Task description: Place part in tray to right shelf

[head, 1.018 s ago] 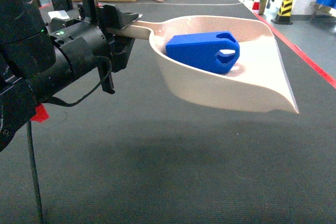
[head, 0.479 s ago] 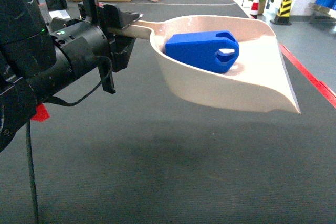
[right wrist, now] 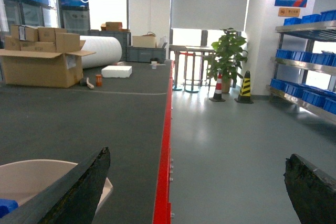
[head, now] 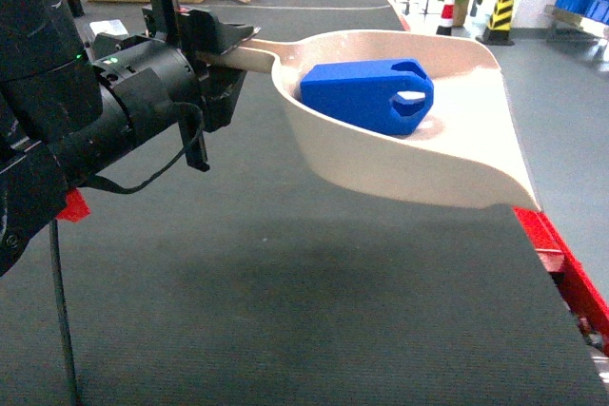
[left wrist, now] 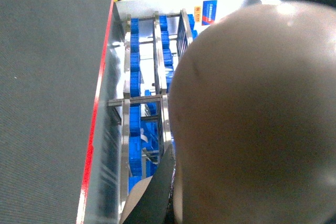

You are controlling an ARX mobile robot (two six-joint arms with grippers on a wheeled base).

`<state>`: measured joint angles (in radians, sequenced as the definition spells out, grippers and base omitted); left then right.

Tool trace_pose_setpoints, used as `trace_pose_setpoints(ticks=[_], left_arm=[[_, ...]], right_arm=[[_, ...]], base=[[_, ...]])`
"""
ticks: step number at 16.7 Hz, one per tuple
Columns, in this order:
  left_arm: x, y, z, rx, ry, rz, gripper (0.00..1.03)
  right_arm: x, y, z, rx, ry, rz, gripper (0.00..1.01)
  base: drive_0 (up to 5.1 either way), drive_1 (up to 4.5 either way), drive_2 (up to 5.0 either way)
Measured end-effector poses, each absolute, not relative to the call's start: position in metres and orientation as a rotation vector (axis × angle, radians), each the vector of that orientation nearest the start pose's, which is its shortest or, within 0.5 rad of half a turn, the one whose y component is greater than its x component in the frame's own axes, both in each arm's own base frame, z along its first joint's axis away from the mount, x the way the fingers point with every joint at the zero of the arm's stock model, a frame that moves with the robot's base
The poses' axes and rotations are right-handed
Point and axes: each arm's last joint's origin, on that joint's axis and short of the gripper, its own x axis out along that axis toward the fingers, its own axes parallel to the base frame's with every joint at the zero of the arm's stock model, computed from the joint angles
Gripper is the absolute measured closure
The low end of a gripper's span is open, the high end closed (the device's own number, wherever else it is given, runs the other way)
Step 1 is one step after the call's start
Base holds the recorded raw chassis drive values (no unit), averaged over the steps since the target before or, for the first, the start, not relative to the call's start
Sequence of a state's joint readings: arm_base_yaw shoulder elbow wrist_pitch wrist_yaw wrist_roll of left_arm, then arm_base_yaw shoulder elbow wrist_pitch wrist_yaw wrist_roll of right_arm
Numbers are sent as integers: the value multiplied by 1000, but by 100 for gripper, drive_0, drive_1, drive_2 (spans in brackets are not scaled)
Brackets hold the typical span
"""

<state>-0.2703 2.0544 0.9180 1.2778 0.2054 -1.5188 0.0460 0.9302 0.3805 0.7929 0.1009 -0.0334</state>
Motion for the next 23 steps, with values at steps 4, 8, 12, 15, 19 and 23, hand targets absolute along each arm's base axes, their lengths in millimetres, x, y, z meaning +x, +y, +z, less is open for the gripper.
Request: trace_pose_setpoints(ticks=[4,8,12,15,19,23], left_arm=[[380,-111,154,-1490,244,-485,87],[380,-111,154,-1491,243,-484,87],[380,-111,154,-1491,240,-490,87],[380,-111,154,-1490,241,-486,87],[379,-112,154,-1490,242,-490,87],[380,-111,154,-1490,242,-488,87]], right_arm=[[196,6,262,-15,-243,-59,3],[196,6,262,-14,-244,-59,3],[196,6,262,-12,-246,-58,3],[196,6,262,-12,-246,-58,3],[196,6,262,-11,-246,-59,3],[196,6,262,-11,-245,-58,3]], base=[[503,-238,-238],[505,-236,-236],[500,-241,-241],[501,-239,-239],[509,-232,-232],[502,-239,-239]])
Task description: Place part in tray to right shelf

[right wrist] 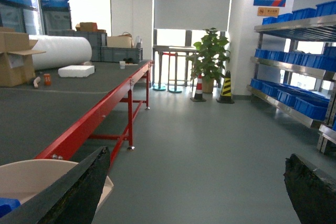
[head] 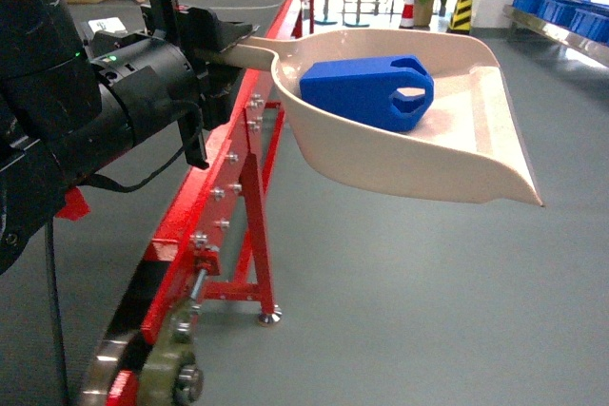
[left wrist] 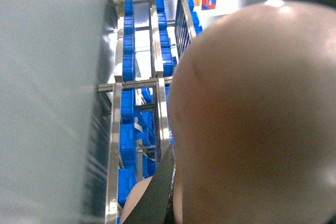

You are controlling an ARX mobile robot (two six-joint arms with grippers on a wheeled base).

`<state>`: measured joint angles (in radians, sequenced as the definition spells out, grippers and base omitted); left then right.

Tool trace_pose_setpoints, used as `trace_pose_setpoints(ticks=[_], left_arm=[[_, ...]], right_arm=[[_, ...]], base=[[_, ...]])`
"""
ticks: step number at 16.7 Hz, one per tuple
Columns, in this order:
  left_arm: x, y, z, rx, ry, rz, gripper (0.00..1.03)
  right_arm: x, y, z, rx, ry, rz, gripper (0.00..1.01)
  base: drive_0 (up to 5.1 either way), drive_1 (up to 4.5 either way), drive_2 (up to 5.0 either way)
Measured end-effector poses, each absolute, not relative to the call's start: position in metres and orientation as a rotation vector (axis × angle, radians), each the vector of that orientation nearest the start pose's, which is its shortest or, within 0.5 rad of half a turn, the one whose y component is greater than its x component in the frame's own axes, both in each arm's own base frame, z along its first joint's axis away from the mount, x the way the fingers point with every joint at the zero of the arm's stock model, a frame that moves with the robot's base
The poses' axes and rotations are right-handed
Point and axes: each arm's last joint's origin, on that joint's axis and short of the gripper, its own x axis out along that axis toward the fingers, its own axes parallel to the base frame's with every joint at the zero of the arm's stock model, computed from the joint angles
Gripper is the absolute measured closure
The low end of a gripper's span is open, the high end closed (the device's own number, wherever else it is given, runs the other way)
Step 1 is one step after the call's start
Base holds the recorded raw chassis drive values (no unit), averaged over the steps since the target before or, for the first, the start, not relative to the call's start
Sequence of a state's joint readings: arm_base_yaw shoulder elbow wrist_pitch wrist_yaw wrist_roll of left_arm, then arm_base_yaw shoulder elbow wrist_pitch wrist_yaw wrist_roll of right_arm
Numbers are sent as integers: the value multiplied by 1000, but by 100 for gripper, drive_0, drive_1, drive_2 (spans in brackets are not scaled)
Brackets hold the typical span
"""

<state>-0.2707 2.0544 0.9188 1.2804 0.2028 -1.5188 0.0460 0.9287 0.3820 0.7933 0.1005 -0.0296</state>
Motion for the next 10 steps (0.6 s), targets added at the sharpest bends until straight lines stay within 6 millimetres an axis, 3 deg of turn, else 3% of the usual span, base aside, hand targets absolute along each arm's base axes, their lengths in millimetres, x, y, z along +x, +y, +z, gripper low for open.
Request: trace_pose_setpoints(ticks=[10], left_arm=[[380,-111,154,-1490,237,-487,87]], right_arm=[[196,6,262,-11,-244,-59,3]], base=[[496,-182,-295]])
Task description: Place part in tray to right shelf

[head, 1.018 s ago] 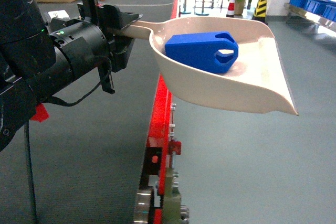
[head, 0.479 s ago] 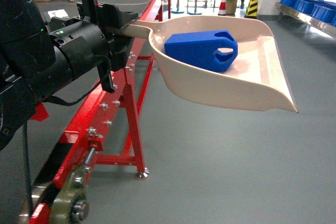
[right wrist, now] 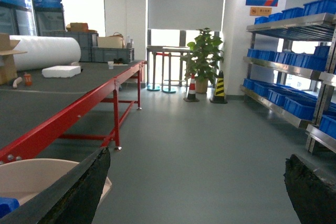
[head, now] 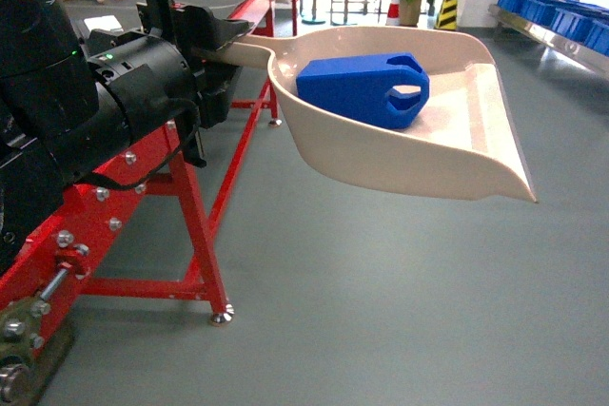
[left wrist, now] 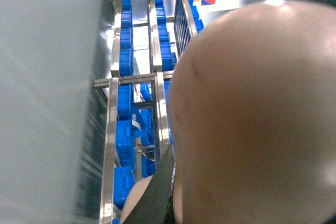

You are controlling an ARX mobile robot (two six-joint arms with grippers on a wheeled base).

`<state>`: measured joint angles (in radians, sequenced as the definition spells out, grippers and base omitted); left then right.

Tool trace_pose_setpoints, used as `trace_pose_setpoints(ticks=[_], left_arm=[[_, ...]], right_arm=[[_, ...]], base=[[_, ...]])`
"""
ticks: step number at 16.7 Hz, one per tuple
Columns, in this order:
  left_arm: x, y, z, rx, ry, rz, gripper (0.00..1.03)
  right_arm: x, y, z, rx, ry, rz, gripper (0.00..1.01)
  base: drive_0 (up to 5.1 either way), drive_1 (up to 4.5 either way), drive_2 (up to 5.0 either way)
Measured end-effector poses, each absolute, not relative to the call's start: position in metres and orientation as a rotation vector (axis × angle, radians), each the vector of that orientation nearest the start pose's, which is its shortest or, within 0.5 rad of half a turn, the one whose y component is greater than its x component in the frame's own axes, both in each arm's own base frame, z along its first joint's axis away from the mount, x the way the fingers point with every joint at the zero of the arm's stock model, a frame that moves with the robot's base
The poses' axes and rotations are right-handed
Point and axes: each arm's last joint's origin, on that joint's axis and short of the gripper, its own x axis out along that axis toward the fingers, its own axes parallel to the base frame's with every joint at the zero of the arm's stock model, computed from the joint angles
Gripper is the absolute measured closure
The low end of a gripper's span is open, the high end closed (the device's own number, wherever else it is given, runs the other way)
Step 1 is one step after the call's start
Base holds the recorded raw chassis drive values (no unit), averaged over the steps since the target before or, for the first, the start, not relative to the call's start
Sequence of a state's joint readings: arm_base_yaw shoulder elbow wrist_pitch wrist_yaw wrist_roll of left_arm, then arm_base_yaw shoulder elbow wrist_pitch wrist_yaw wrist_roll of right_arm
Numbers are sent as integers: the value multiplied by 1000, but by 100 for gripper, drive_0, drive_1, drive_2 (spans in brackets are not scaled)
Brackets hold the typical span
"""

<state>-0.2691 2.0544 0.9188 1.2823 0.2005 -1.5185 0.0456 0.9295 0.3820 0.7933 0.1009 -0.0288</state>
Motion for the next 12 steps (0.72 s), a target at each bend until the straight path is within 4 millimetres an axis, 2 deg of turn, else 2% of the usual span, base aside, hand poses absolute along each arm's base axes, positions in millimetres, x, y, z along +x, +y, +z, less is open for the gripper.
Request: trace_pose_setpoints(ticks=[12], left_arm=[[380,-112,154,-1491,243,-488,87]], right_arm=[[196,6,262,-9,-244,-59,3]], base=[[492,-144,-330]])
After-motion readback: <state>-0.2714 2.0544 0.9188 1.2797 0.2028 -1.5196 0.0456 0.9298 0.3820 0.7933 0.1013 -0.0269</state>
